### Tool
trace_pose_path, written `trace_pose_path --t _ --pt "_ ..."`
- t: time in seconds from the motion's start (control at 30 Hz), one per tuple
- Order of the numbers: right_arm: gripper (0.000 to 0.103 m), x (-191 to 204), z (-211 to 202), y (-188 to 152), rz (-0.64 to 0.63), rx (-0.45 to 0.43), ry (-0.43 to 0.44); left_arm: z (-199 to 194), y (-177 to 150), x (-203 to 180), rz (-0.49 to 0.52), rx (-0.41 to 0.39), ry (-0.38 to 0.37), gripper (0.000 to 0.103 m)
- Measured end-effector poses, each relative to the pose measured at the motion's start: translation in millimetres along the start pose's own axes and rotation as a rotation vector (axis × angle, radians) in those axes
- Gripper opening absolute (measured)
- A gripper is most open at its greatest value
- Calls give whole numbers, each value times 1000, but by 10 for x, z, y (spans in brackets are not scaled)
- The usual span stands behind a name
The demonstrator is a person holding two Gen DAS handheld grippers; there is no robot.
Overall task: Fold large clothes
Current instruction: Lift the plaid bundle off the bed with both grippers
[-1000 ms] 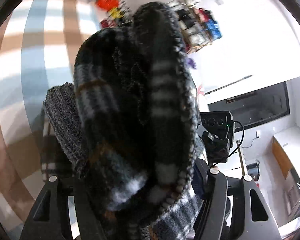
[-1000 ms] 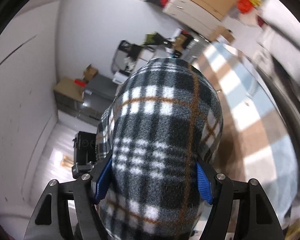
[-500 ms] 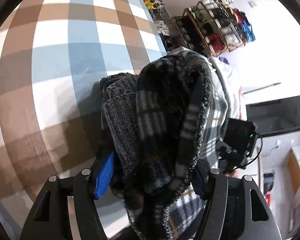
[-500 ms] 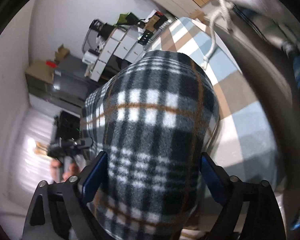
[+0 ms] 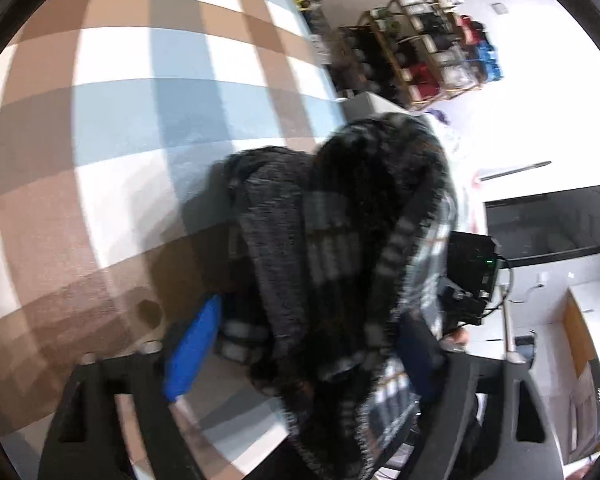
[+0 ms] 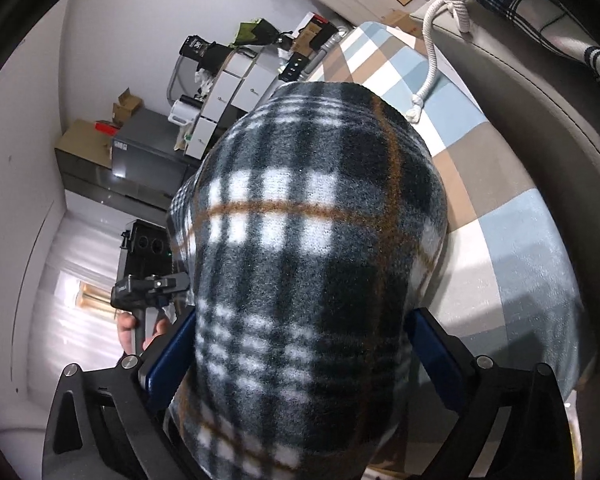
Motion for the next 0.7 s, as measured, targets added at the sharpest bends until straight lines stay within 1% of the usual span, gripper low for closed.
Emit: trace_pose_path --t 0.07,0.17,0.2,0.23,0.27,0.3,0.37,0.43,0.5,0.63,0.7 --pt "103 -14 20 21 7 5 2 38 42 17 4 12 2 88" --pt "103 -11 20 14 10 4 0 142 138 -71 5 28 -9 89" --pt "103 -17 18 13 11 3 0 189 149 -86 8 38 -15 94" --pt "103 -22 17 12 12 2 1 237 150 -87 11 47 -14 102" --pt "103 -28 15 11 13 2 1 289 159 -83 14 53 -7 102" --pt "103 -36 17 10 15 4 1 340 155 -76 17 68 -19 102" --pt "103 -44 12 2 19 3 3 428 153 -56 -7 103 -79 102" --pt "103 -45 12 -3 20 2 3 462 157 -44 -22 109 -117 102" --pt "103 -50 18 -4 23 1 6 486 153 -56 -27 111 -145 102" --pt "103 -67 61 4 21 6 10 557 104 -102 -33 144 -206 102" --pt "103 -68 83 5 24 6 15 608 71 -128 -16 145 -206 102"
Point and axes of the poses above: each gripper's, at about its wrist camera, not at the fingertips, and z roughly the way its jaws point, x to its left, y to its top, the point moved 5 cm from there along z, roughly the way its jaws point, and after that the axes turned 8 degrees about y, right-handed, at the moved point
